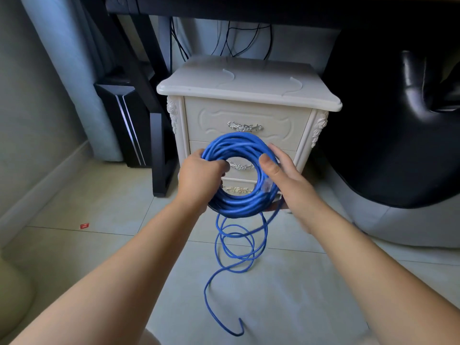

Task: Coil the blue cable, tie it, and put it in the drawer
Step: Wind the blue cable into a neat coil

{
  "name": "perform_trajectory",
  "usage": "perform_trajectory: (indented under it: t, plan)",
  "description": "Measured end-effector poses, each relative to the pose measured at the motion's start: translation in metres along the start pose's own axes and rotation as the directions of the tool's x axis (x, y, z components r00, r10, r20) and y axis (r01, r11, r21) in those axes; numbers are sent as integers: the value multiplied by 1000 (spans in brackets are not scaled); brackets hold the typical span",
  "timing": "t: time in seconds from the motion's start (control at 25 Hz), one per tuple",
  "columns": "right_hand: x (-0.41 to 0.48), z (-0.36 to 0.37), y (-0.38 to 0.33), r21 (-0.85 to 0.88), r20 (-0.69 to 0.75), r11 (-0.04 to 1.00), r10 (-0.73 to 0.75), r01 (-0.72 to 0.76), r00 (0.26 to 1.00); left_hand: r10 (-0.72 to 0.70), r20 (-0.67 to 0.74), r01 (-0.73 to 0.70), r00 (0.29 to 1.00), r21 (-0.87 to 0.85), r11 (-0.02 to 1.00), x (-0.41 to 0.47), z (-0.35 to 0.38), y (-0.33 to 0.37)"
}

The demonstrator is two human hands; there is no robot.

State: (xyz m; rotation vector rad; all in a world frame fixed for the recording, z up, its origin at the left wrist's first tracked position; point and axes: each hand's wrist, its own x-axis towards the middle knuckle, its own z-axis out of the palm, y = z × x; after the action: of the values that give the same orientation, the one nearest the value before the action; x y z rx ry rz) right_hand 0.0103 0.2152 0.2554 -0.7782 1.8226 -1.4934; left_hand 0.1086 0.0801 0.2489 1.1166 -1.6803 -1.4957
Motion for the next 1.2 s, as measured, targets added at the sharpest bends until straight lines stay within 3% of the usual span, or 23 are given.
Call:
perform_trajectory:
  t: [0.12,0.32,0.44,0.56,0.68,0.76,0.84,0.96,1.08,1.2]
  plan:
    - [0,7,8,193,29,981,5,-11,1000,-81,-46,74,996,-143,987,1,1,1]
    - [8,26,22,97,-171,995,-19,36,985,-99,-102,73,990,-231,970,-17,12,2]
    - [16,26,25,331,-217,943,99,-22,971,-83,-67,61,994,-283,957,-24,15,2]
    - [22,20,25,384,-267,922,152,-39,952,-70,42,78,997,-256,964,-26,13,0]
    - [27,10,24,344,-370,939,128,8,920,-94,294,141,951,-142,980,-24,6,-2]
    - [28,3,20,225,-431,973,58,45,900,-125,421,179,899,-92,979,-21,1,-3]
    - [26,-2,18,25,-441,998,-39,55,897,-70,458,146,886,-133,980,-16,-5,-2]
    - [19,-6,16,-302,-376,951,-182,65,908,155,492,-134,857,-77,988,-17,-11,3]
    - [12,-2,15,-690,-218,718,-329,93,919,313,586,-510,747,203,836,-24,-8,3]
    - [6,10,11,-880,-14,442,-384,171,923,354,623,-661,697,368,654,-27,1,-6]
